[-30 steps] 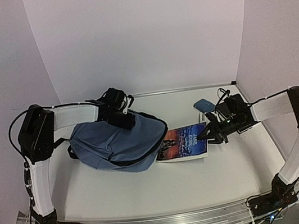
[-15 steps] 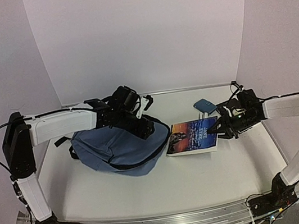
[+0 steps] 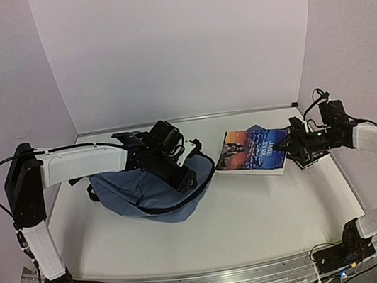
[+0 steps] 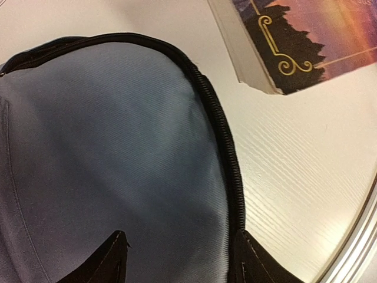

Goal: Pack the student bag
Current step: Place the book in the student bag.

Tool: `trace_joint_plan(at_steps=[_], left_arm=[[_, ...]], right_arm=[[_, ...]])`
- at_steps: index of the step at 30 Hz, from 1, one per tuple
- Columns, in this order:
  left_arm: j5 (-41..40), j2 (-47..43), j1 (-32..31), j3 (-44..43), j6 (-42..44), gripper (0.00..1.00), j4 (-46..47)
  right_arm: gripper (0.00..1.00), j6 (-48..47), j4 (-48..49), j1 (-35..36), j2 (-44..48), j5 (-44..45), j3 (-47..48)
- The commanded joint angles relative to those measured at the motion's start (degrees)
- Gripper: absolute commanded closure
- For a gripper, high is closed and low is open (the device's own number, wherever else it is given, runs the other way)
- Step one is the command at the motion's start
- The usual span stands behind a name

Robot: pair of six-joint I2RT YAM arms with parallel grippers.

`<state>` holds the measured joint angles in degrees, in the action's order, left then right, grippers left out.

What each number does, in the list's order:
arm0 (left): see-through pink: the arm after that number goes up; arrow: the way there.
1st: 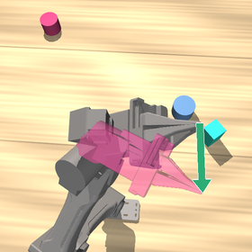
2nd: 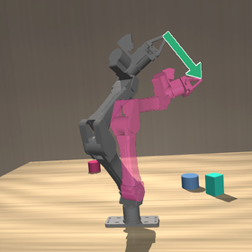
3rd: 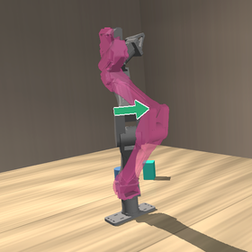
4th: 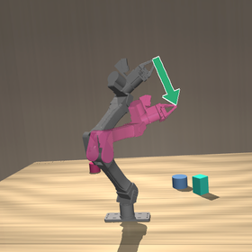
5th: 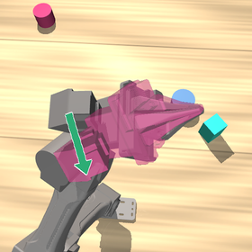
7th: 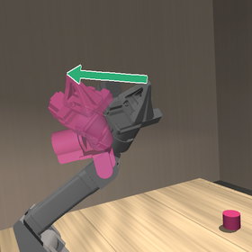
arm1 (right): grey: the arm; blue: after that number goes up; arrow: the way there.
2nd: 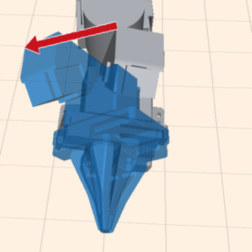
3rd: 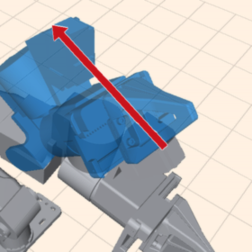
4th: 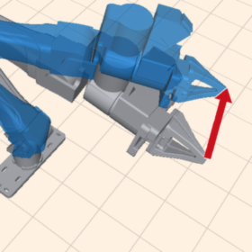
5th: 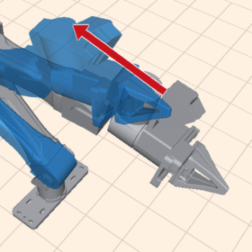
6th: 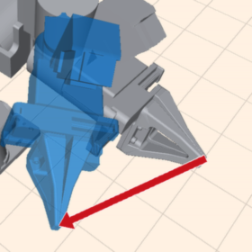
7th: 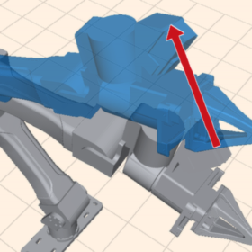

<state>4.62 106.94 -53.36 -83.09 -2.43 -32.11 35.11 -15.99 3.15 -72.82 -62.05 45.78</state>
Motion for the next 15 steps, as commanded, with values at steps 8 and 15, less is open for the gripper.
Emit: trace_joint_plan(at_steps=[8,15], left_arm=[[-0.9,5.3,-2.1,-3.7,0.5,0.51,-4.5],[-4.1,3.3,-2.1,-3.4,-1.2,0.69,-4.0]], right_arm=[[1.0,0.9,3.9,-0.2,4.5,-7.6,2.2],[1.0,0.6,3.6,-0.2,4.9,-7.7,1.4]])
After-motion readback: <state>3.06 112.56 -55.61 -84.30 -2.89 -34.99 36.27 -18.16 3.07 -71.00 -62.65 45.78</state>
